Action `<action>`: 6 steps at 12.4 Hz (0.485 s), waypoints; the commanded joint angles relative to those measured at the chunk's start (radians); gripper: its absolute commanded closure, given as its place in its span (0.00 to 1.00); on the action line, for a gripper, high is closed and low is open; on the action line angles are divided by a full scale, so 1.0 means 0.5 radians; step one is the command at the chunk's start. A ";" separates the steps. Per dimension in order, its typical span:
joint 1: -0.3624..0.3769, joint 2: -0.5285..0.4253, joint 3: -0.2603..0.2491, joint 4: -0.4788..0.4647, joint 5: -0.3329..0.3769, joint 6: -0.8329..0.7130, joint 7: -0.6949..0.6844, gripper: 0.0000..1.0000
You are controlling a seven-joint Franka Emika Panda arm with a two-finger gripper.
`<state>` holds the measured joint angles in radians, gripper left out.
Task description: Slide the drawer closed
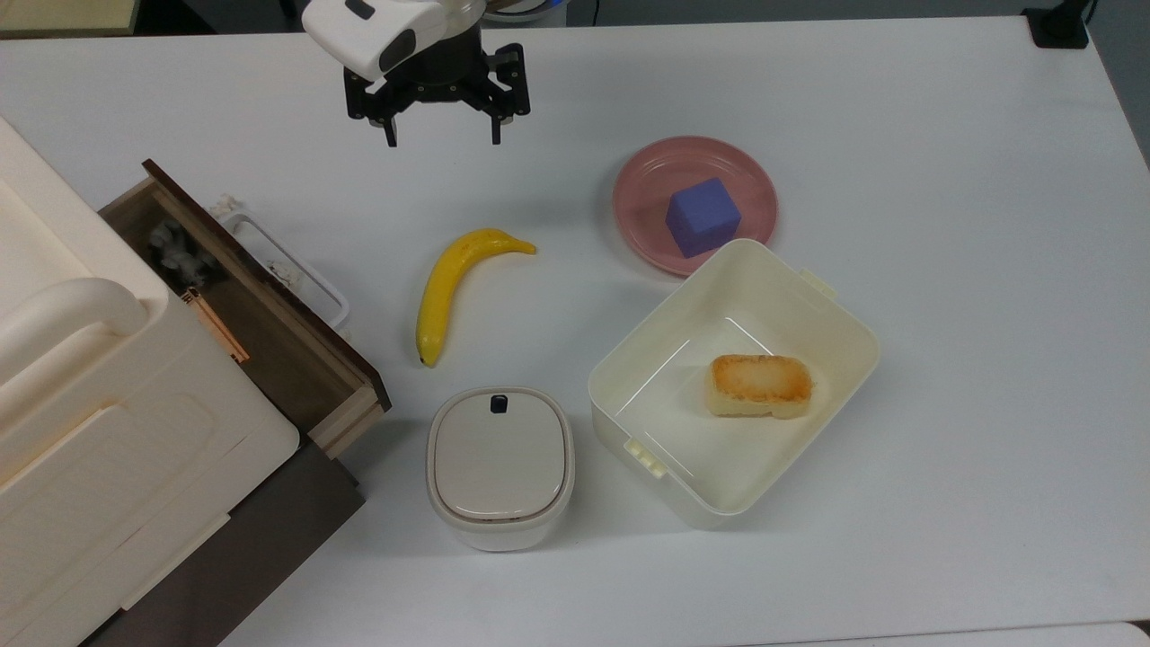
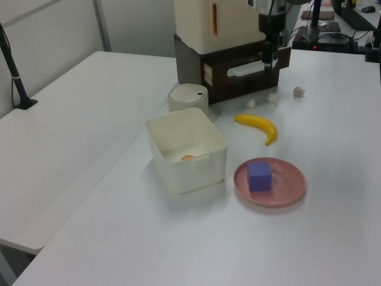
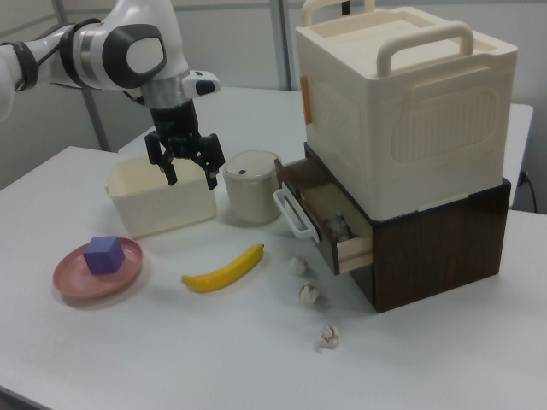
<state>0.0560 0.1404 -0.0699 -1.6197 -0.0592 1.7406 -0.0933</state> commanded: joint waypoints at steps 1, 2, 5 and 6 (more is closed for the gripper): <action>0.020 -0.042 -0.023 -0.022 0.023 -0.027 0.021 0.06; 0.023 -0.042 -0.023 -0.025 0.023 -0.027 0.012 0.09; 0.020 -0.042 -0.023 -0.028 0.023 -0.030 -0.052 0.36; 0.017 -0.042 -0.026 -0.034 0.023 -0.033 -0.104 0.48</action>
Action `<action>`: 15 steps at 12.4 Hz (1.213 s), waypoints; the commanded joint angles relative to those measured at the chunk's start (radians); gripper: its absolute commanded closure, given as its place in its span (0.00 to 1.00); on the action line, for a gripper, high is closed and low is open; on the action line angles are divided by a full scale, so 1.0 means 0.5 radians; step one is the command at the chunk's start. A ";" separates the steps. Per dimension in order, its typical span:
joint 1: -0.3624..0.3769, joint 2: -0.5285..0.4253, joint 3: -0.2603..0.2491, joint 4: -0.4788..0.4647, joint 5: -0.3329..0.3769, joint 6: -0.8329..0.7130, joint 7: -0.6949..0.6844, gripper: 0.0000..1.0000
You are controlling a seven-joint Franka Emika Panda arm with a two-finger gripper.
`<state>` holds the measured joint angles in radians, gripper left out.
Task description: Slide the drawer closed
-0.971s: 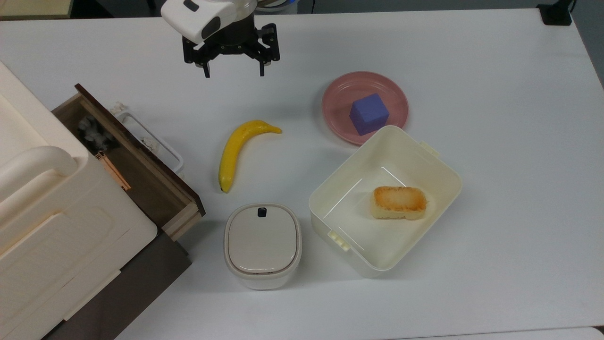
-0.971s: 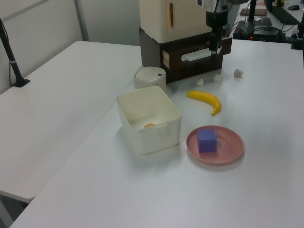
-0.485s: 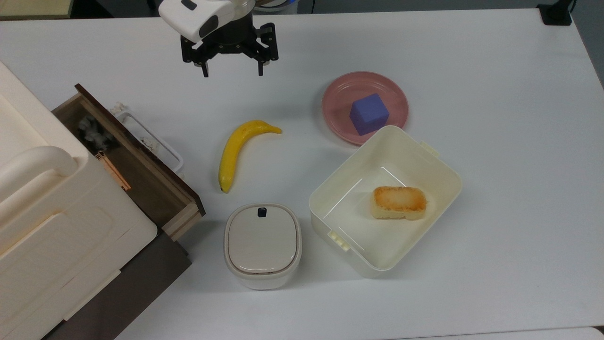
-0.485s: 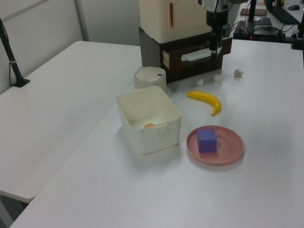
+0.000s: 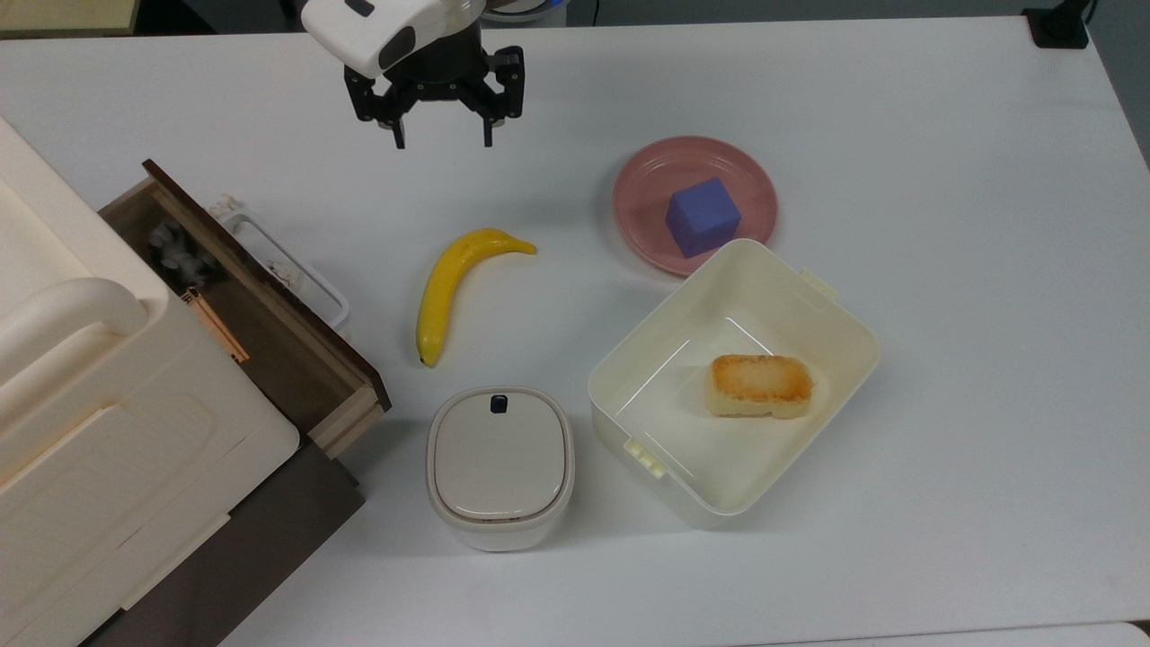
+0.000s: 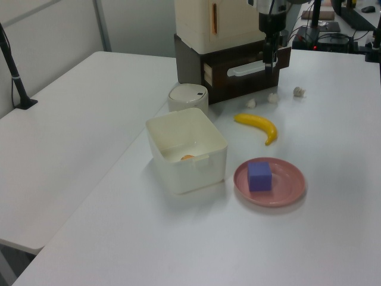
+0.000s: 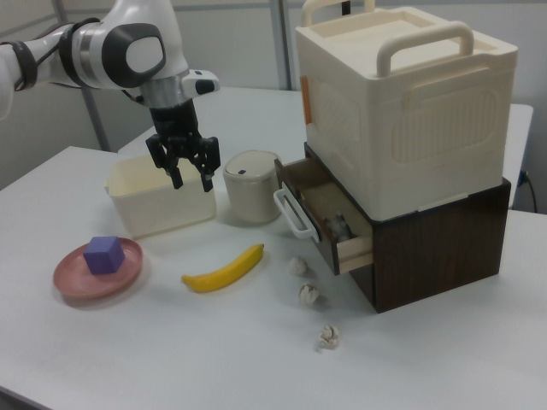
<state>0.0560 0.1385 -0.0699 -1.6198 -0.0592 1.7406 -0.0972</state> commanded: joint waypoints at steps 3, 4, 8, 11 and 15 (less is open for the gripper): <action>0.008 -0.029 -0.044 -0.031 0.066 -0.045 -0.131 0.77; -0.002 -0.028 -0.044 -0.034 0.081 -0.048 -0.125 0.84; -0.051 -0.028 -0.044 -0.067 0.183 -0.045 0.089 0.91; -0.063 -0.028 -0.047 -0.123 0.186 0.049 0.548 0.92; -0.124 -0.004 -0.047 -0.203 0.131 0.344 1.093 0.92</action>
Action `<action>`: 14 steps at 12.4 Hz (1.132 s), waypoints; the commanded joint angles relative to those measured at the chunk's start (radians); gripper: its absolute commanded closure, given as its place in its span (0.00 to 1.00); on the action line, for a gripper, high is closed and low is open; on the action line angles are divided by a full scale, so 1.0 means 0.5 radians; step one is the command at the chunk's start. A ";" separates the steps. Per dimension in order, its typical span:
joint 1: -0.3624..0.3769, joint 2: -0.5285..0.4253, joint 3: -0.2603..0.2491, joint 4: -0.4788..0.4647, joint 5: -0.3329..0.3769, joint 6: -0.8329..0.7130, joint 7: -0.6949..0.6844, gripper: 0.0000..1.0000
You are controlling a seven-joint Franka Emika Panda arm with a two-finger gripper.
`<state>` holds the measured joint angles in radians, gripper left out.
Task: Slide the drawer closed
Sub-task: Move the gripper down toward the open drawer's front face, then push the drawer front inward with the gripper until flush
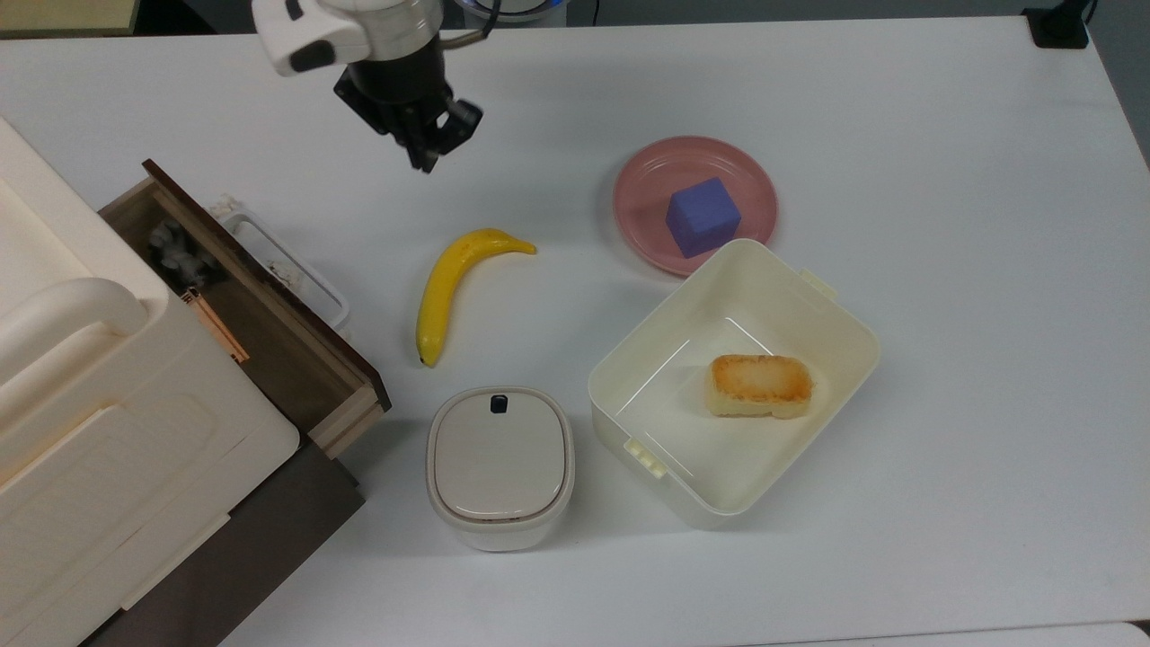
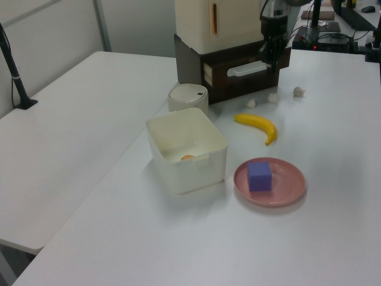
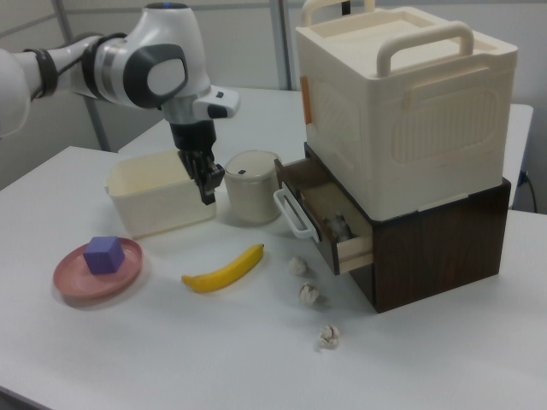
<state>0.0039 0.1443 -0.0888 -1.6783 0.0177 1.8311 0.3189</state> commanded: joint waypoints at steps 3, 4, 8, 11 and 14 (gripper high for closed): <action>-0.081 0.067 -0.010 -0.079 -0.029 0.292 0.264 0.92; -0.109 0.137 -0.010 -0.067 -0.063 0.374 0.264 0.92; -0.164 0.285 -0.013 -0.052 -0.140 0.678 0.273 0.92; -0.213 0.469 -0.013 0.156 -0.149 0.792 0.405 0.92; -0.265 0.518 -0.013 0.230 -0.158 0.945 0.457 0.92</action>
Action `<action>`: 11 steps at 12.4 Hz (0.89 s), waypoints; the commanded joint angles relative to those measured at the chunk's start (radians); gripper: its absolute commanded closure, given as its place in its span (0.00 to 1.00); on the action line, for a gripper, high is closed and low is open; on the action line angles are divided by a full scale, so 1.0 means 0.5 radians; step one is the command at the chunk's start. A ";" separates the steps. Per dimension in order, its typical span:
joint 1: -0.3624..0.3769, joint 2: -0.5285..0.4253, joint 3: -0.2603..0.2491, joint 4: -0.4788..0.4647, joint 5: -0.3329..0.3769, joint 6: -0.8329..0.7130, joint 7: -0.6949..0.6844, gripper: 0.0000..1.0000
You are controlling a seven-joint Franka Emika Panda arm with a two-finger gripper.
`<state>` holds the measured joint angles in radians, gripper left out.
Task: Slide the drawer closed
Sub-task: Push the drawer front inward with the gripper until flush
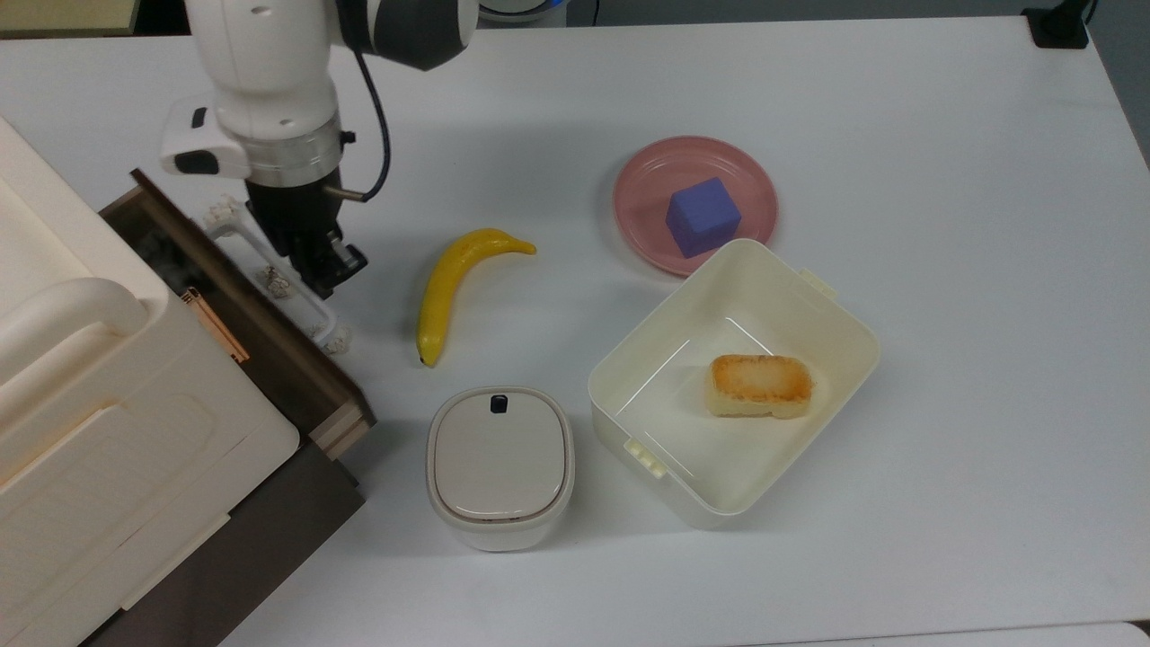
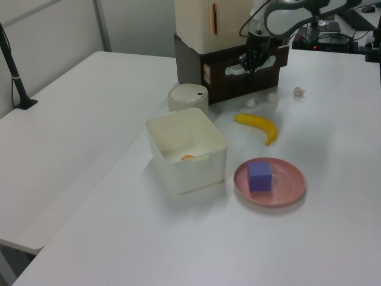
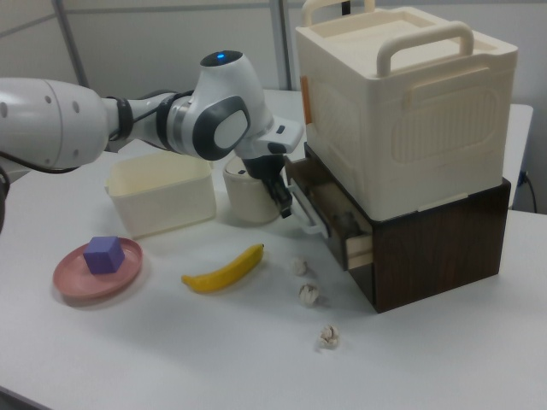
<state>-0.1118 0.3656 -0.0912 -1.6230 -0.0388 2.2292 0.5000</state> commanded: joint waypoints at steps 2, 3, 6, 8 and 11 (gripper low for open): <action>-0.037 0.079 -0.011 0.135 -0.124 0.205 0.120 0.92; -0.049 0.088 -0.011 0.150 -0.222 0.232 0.147 0.92; -0.074 0.128 -0.011 0.178 -0.324 0.367 0.261 0.92; -0.095 0.155 -0.011 0.193 -0.425 0.416 0.307 0.92; -0.114 0.122 -0.005 0.187 -0.459 0.389 0.197 0.92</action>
<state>-0.1400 0.4045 -0.0817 -1.5726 -0.2129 2.3581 0.6275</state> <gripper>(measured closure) 0.916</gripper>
